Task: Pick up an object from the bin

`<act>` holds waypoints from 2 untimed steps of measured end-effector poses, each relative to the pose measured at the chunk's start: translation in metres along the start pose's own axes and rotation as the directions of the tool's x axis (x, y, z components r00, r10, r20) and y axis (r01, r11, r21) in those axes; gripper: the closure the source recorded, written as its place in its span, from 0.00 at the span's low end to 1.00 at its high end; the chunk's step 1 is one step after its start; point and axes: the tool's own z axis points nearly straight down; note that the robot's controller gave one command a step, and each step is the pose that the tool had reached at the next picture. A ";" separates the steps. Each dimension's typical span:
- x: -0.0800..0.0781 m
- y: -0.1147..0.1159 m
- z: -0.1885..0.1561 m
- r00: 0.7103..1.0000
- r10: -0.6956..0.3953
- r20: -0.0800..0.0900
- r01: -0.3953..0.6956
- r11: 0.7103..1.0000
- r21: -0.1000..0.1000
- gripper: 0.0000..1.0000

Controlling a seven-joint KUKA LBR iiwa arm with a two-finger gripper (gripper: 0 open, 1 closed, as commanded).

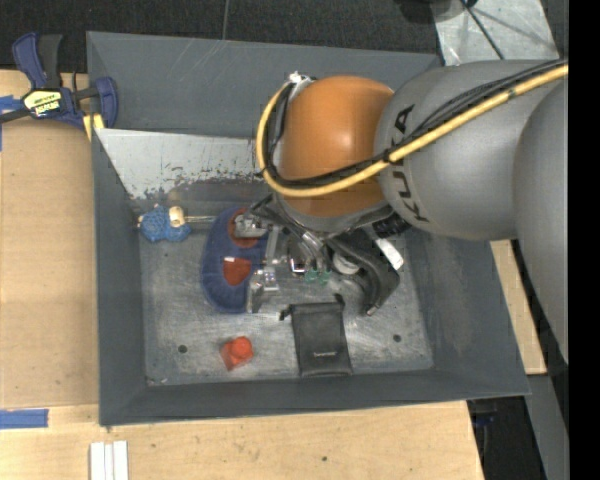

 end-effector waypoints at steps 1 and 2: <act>-0.021 -0.023 0.091 0.915 0.404 0.002 -0.404 0.915 -0.010 0.00; -0.023 -0.023 0.089 0.914 0.405 0.006 -0.405 0.914 -0.012 1.00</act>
Offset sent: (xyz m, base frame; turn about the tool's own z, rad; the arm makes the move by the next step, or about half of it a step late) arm 0.0170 -0.0280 -0.1000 0.4258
